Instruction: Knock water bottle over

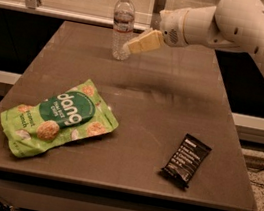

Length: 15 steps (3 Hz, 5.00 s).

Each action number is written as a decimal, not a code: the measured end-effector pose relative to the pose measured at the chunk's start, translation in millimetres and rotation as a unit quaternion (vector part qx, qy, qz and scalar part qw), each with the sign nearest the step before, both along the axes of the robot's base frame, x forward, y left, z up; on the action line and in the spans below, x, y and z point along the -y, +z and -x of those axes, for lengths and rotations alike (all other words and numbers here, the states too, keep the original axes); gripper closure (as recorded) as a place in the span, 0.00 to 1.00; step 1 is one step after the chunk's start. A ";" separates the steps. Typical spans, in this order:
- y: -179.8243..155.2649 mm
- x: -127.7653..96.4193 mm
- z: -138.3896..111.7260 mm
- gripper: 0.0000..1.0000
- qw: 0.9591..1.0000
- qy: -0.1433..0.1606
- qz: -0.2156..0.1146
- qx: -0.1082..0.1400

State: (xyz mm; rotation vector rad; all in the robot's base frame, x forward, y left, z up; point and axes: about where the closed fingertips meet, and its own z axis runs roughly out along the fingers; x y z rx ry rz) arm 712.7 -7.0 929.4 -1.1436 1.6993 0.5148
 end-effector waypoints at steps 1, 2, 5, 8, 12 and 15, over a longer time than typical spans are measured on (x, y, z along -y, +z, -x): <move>-1.6 -13.5 -10.3 0.00 1.000 0.007 -0.006 -0.002; -5.1 -25.5 -18.5 0.00 1.000 0.009 -0.016 -0.006; -9.4 -48.0 -34.9 0.00 0.999 -0.001 -0.042 -0.009; -9.1 -63.7 -39.7 0.39 0.998 0.011 -0.057 -0.001; -12.4 -72.5 -38.4 1.00 0.998 0.018 -0.057 -0.004; 10.7 -48.7 -18.6 1.00 0.999 -0.028 0.008 -0.018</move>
Offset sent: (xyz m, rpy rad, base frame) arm 0.0293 0.0340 -0.0067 0.0552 0.0166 0.0127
